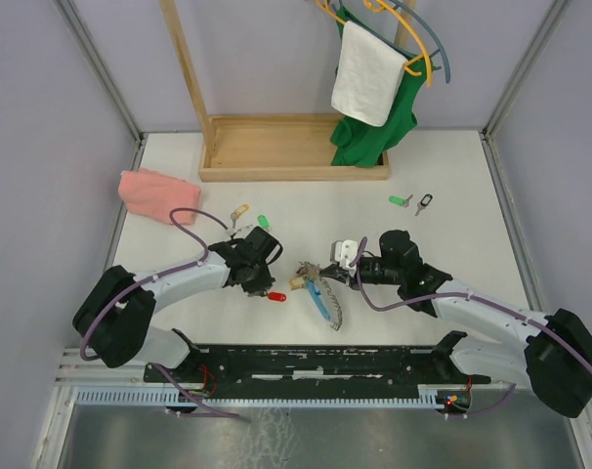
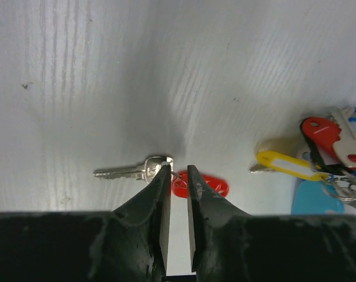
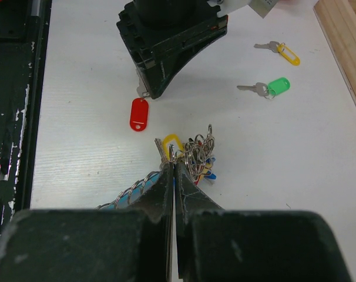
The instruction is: Put the keys on the keyring
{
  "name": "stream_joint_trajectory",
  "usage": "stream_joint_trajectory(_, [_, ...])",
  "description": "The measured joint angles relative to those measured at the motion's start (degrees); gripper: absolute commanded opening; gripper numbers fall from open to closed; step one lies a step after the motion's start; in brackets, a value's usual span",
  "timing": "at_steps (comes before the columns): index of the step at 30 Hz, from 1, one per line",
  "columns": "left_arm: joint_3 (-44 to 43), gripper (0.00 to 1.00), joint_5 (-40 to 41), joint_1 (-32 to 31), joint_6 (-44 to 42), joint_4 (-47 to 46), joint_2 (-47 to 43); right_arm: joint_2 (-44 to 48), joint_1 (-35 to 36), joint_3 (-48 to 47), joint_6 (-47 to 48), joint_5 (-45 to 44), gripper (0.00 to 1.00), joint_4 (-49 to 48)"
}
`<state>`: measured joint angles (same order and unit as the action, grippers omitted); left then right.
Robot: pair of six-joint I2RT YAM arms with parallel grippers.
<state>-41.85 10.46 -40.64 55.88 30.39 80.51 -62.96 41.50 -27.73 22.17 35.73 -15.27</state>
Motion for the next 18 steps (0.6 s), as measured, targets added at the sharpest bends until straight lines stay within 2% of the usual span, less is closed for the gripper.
stream_joint_trajectory(3, [-0.8,0.39,-0.1,-0.1,1.9,-1.4,0.4,0.1,0.0,0.0,0.2,-0.1,0.01,0.4])
stream_joint_trajectory(7, [-4.4,0.48,-0.1,-0.1,2.4,-2.5,1.0,0.2,0.0,0.0,0.6,-0.3,0.01,0.9])
stream_joint_trajectory(14, [-5.0,0.49,0.3,0.6,-0.5,-2.0,-2.6,0.3,0.0,0.0,1.4,-0.5,0.01,2.5])
stream_joint_trajectory(18, [-0.5,0.43,-1.8,4.4,-2.8,-3.7,-3.8,0.9,0.0,0.0,1.7,-0.7,0.01,3.4])
